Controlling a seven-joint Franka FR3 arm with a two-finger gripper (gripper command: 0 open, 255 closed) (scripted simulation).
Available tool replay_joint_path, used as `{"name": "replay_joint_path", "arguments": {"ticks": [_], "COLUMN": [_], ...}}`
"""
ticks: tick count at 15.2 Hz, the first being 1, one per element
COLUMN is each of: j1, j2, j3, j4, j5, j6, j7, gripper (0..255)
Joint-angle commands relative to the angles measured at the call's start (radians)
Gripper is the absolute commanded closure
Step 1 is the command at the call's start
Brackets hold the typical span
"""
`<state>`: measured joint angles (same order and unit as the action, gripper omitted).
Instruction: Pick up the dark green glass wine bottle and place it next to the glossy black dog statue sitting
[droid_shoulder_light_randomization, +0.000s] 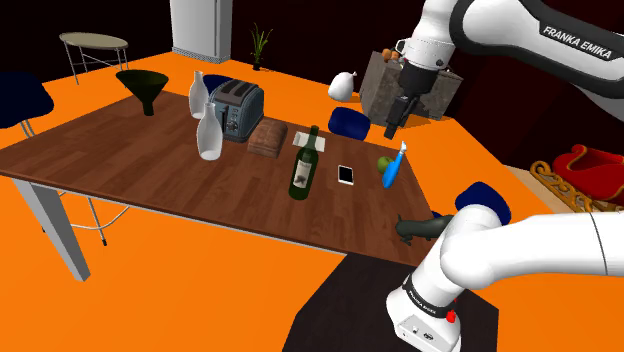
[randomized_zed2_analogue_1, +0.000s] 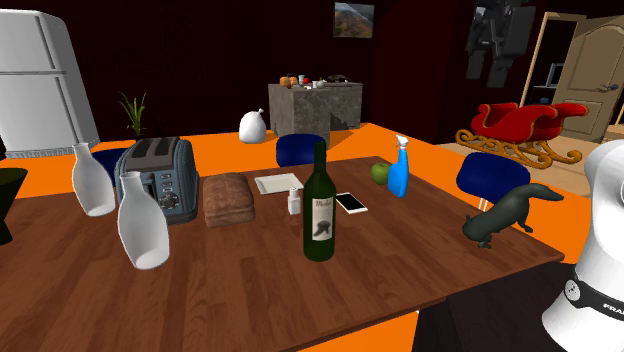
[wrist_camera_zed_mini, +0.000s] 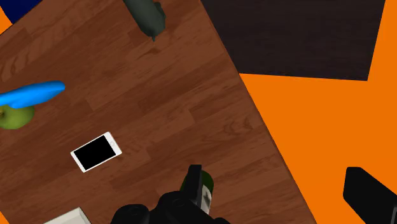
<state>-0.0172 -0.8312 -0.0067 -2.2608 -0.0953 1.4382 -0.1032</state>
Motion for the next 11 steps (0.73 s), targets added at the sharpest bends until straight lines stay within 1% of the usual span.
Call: {"name": "replay_joint_path", "arguments": {"ticks": [1, 6, 11], "j1": [0.0, -0.011, -0.019], "j2": [0.0, 0.128, 0.276], "j3": [0.0, -0.04, -0.078], "j4": [0.0, -0.009, 0.016], "j5": [0.0, -0.012, -0.014], "j6": [0.0, 0.159, 0.305], "j7": [0.0, -0.01, -0.023], "gripper": [0, 0, 0]}}
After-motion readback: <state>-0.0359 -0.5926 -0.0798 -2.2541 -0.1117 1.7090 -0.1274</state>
